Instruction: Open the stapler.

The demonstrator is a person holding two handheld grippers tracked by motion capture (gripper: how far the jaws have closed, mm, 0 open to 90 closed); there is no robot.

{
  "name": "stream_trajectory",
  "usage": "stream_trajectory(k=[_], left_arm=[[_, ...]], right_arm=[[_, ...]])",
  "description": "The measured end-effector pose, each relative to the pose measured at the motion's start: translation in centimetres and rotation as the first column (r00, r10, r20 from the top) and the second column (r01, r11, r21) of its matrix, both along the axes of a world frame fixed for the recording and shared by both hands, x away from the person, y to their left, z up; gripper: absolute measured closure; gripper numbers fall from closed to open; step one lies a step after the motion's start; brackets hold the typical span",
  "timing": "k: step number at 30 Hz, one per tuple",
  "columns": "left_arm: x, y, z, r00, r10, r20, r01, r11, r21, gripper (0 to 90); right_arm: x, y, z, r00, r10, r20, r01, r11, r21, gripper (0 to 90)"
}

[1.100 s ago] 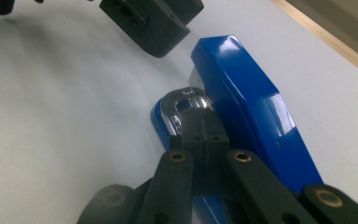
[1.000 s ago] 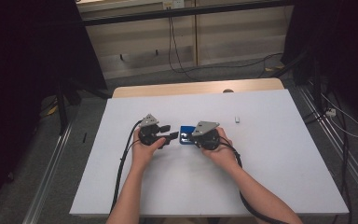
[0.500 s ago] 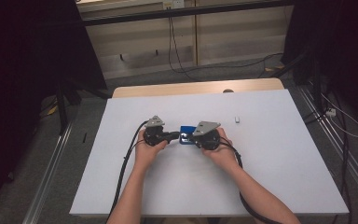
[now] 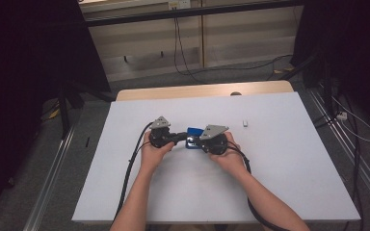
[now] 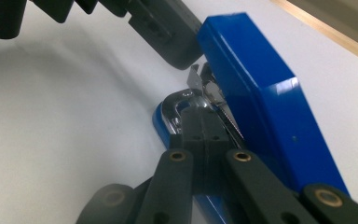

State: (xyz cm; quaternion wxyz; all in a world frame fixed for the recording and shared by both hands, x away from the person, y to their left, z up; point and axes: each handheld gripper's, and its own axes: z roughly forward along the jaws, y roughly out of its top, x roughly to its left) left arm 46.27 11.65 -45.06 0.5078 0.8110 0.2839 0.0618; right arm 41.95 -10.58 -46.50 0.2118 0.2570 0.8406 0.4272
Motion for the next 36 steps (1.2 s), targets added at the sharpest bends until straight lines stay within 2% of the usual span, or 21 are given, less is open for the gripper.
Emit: stream_trajectory(k=[5, 8, 10, 12, 16, 17, 20, 22, 27, 31, 33, 36], left_arm=[[-0.1, -0.2, 0.6, 1.0, 0.001, 0.007, -0.001, 0.9989, -0.047, 90.0], [-0.1, -0.3, 0.9, 0.9999, 0.0, 0.011, 0.001, 0.9983, -0.058, 90.0], [-0.2, -0.3, 1.0, 0.9999, -0.001, 0.016, 0.002, 0.9981, -0.062, 90.0], [-0.2, -0.3, 1.1, 0.9998, -0.001, 0.019, 0.002, 0.9979, -0.065, 90.0], [-0.1, -0.3, 1.0, 0.9998, -0.002, 0.02, 0.003, 0.9973, -0.073, 90.0], [0.0, -0.3, 1.0, 0.9997, -0.002, 0.023, 0.003, 0.9974, -0.072, 90.0], [0.0, -0.3, 0.9, 0.9997, 0.003, 0.025, -0.001, 0.9978, -0.066, 90.0], [0.0, -0.4, 0.8, 0.9997, 0.009, 0.022, -0.008, 0.9974, -0.072, 90.0], [0.2, -0.4, 0.4, 0.9995, 0.017, 0.026, -0.016, 0.9985, -0.052, 90.0], [0.2, -0.9, -0.2, 0.9999, 0.008, 0.014, -0.007, 0.9996, -0.026, 89.7], [0.3, -1.0, -0.4, 0.9999, 0.009, 0.013, -0.008, 0.9995, -0.029, 89.8], [0.3, -1.2, -0.5, 0.9997, 0.01, 0.022, -0.01, 0.9997, -0.024, 90.0]], right_arm=[[-0.2, 0.1, 0.0, 0.9999, -0.015, 0.002, 0.015, 0.9999, 0.004, 90.0], [-0.3, 0.1, -0.1, 0.9993, -0.036, -0.005, 0.036, 0.9991, 0.023, 90.0], [-0.5, 0.2, -0.1, 0.9986, -0.052, 0.013, 0.052, 0.9983, 0.026, 90.0], [-0.7, 0.1, 0.1, 0.9979, -0.061, 0.021, 0.059, 0.9952, 0.078, 90.0], [-0.8, 0.2, 0.5, 0.9913, -0.12, 0.054, 0.113, 0.9871, 0.113, 90.0], [-0.7, 0.2, 0.5, 0.9909, -0.126, 0.046, 0.119, 0.9844, 0.129, 90.0], [-0.6, 0.3, 0.0, 0.9891, -0.139, 0.049, 0.133, 0.9851, 0.109, 90.0], [-0.6, 0.4, 0.0, 0.9878, -0.146, 0.053, 0.14, 0.9838, 0.112, 90.0], [-0.7, 0.5, 0.0, 0.9867, -0.151, 0.06, 0.145, 0.9841, 0.103, 90.0], [-0.8, 0.4, 0.1, 0.9841, -0.163, 0.07, 0.154, 0.981, 0.117, 90.0], [-0.9, 0.3, 0.1, 0.9829, -0.164, 0.084, 0.154, 0.9813, 0.116, 90.0], [-1.0, 0.3, 0.2, 0.9833, -0.164, 0.079, 0.154, 0.9809, 0.119, 90.0]])
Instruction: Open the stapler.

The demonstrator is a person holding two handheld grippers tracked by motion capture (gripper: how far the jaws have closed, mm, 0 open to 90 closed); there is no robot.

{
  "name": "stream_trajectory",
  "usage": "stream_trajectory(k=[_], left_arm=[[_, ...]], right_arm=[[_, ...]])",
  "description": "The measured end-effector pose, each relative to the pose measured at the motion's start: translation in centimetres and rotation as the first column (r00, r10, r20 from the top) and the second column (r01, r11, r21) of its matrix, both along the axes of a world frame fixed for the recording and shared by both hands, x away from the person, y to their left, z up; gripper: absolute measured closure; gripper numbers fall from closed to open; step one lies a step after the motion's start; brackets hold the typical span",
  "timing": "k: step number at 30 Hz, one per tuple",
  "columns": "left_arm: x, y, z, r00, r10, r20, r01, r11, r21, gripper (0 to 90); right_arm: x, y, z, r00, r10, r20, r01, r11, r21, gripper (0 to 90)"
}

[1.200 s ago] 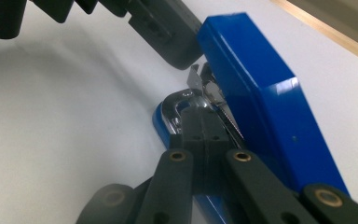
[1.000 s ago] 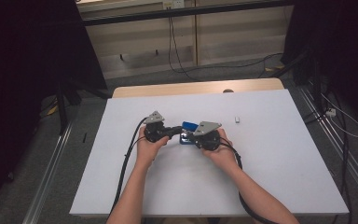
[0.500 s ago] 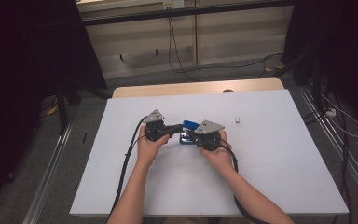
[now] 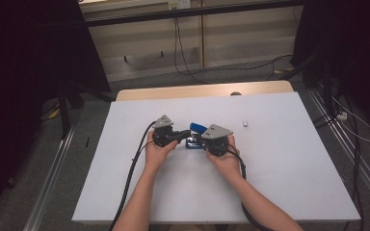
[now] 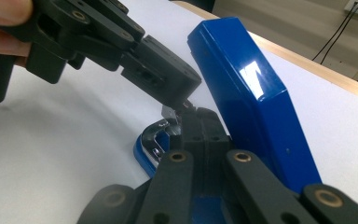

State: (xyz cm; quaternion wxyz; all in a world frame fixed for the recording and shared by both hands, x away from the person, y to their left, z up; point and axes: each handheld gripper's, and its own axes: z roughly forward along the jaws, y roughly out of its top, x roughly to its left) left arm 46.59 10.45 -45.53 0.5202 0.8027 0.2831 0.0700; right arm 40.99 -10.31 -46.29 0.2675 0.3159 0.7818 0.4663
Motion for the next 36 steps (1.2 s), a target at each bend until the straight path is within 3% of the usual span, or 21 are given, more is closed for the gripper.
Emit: stream_trajectory(k=[5, 12, 15, 27, 36], left_arm=[[-0.2, -0.3, 0.0, 0.9999, -0.001, 0.016, 0.001, 0.9999, 0.017, 90.0], [-0.3, -0.6, -0.2, 0.9996, 0.002, 0.029, -0.004, 0.9975, 0.07, 90.0], [-0.4, -0.8, -0.3, 0.9993, 0.0, 0.037, -0.003, 0.9962, 0.088, 90.0], [-0.5, -1.1, -0.4, 0.9995, -0.007, 0.03, 0.004, 0.9965, 0.084, 90.0], [-0.5, -1.1, -0.5, 0.9996, -0.004, 0.027, 0.002, 0.9968, 0.08, 90.0]], right_arm=[[0.0, -0.1, 0.3, 0.9999, -0.009, 0.007, 0.009, 0.9999, -0.005, 90.0], [-0.3, -0.2, 0.8, 0.999, -0.036, 0.026, 0.036, 0.9992, -0.015, 90.0], [-0.4, 0.0, 1.0, 0.9984, -0.039, 0.04, 0.041, 0.9984, -0.038, 90.0], [0.1, 1.0, 1.7, 0.9947, -0.068, 0.076, 0.073, 0.9952, -0.064, 90.0], [-0.1, 0.0, 2.9, 0.9878, -0.117, 0.103, 0.123, 0.9905, -0.061, 90.0]])
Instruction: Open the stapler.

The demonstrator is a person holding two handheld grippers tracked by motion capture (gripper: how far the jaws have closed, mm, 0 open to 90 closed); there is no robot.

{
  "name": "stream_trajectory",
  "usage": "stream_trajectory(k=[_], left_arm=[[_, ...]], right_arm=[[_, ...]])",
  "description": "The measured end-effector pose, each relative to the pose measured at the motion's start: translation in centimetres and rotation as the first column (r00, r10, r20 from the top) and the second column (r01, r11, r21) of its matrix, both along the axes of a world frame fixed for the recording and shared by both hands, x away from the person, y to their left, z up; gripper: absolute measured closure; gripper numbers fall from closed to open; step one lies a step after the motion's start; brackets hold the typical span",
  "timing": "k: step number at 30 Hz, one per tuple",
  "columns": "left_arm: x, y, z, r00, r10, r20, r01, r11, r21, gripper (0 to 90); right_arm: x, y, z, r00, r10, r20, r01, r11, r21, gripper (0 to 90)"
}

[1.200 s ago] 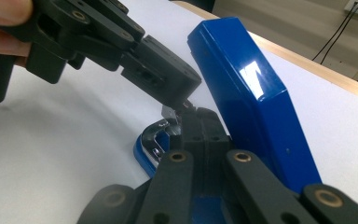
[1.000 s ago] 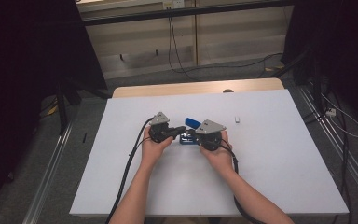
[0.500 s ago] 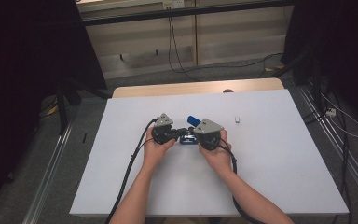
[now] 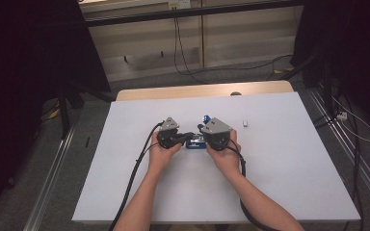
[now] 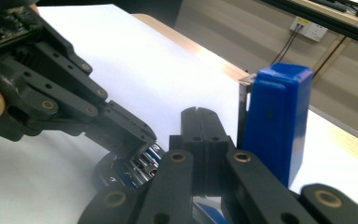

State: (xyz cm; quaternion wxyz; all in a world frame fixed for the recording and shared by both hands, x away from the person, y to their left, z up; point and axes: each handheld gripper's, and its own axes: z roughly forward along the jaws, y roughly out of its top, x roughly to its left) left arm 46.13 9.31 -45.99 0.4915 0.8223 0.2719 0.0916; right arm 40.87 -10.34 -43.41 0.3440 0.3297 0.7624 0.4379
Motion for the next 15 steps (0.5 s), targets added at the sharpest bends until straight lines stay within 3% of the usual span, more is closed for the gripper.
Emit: stream_trajectory(k=[15], left_arm=[[0.0, 0.0, 0.0, 1.0, 0.007, -0.003, -0.007, 1.0, -0.002, 90.0]], right_arm=[[-0.3, -2.5, 0.7, 0.9969, -0.079, 0.001, 0.079, 0.9965, -0.029, 90.0]])
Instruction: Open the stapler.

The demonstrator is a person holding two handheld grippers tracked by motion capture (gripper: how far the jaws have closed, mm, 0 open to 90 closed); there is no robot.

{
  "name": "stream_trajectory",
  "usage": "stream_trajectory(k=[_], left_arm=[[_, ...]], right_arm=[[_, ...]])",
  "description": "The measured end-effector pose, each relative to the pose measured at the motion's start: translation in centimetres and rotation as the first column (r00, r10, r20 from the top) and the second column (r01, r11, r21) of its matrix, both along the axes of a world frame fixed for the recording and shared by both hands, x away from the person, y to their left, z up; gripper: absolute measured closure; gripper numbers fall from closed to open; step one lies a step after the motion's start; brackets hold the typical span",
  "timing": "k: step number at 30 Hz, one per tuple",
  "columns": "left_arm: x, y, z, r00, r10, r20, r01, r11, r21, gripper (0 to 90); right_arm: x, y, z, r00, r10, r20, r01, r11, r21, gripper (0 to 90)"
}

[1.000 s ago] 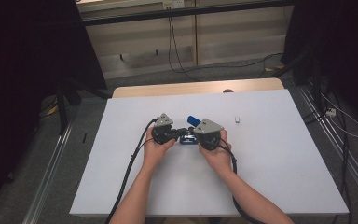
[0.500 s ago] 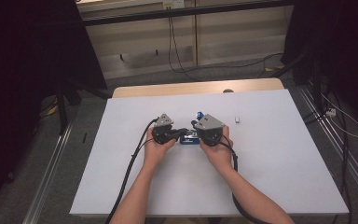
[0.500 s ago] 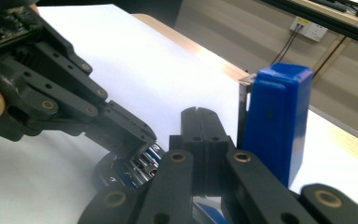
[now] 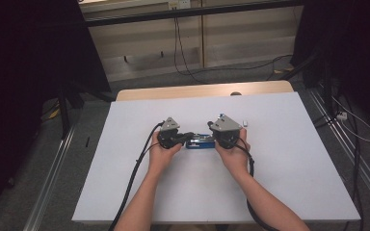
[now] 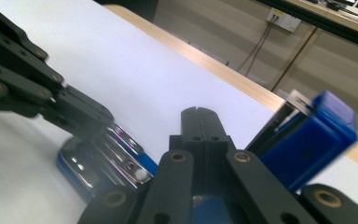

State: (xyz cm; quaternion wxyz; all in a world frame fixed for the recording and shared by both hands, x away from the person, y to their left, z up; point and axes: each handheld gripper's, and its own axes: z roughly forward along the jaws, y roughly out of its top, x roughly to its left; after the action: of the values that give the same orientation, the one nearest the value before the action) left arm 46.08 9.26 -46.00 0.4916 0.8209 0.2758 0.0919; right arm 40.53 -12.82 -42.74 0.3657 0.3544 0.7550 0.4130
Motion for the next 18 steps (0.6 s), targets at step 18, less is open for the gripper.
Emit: stream_trajectory(k=[18], left_arm=[[0.0, 0.0, -0.1, 0.9999, 0.003, -0.015, -0.003, 0.9999, -0.014, 90.0]], right_arm=[[0.1, -4.7, -1.6, 0.9938, -0.098, -0.053, 0.098, 0.9952, 0.003, 90.0]])
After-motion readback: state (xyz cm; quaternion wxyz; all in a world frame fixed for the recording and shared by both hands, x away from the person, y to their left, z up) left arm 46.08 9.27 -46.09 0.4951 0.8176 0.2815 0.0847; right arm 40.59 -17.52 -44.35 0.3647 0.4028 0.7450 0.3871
